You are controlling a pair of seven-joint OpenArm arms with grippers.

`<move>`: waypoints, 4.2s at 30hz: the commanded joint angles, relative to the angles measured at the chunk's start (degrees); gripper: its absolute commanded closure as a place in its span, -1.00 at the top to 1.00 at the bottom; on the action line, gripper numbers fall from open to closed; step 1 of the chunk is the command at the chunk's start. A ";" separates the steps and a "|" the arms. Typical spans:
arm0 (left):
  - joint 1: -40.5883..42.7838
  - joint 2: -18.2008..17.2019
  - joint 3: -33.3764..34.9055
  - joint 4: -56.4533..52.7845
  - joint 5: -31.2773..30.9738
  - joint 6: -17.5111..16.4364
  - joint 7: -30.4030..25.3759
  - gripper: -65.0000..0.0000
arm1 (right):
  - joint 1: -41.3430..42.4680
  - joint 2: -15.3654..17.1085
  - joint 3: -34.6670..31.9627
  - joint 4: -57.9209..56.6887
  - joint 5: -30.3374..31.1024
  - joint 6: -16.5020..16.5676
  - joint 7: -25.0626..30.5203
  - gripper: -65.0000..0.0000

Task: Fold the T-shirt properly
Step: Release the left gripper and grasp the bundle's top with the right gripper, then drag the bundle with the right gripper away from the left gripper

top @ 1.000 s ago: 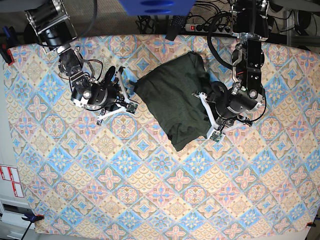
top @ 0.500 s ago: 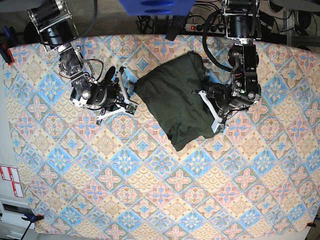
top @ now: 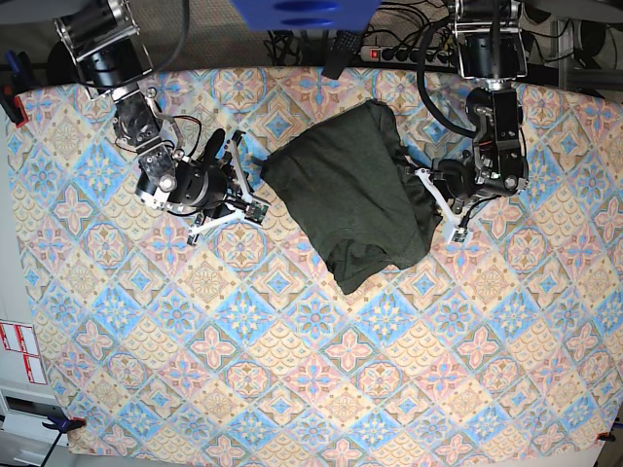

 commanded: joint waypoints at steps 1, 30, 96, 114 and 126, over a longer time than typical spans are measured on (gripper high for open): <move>1.96 -0.01 -4.13 5.11 -0.42 -0.22 -0.22 -0.70 | 0.04 0.12 0.36 3.95 0.93 -0.18 1.48 -0.85; 15.85 0.95 -40.17 24.45 -31.18 -0.13 5.76 -0.71 | 0.83 -23.88 -9.66 -2.03 0.67 -0.18 -3.35 -0.85; 15.41 0.95 -39.82 24.45 -31.18 -0.22 5.76 -0.69 | 17.27 -17.99 27.97 -38.25 0.49 -0.18 9.83 -0.85; 15.41 0.95 -37.97 24.36 -31.18 -0.22 5.50 -0.69 | 13.40 -17.11 29.02 -20.84 0.67 -0.18 3.68 -0.85; 15.32 0.95 -33.93 24.36 -31.18 -0.22 5.32 -0.70 | 4.70 -14.65 29.37 -11.52 0.75 -0.18 1.22 -0.85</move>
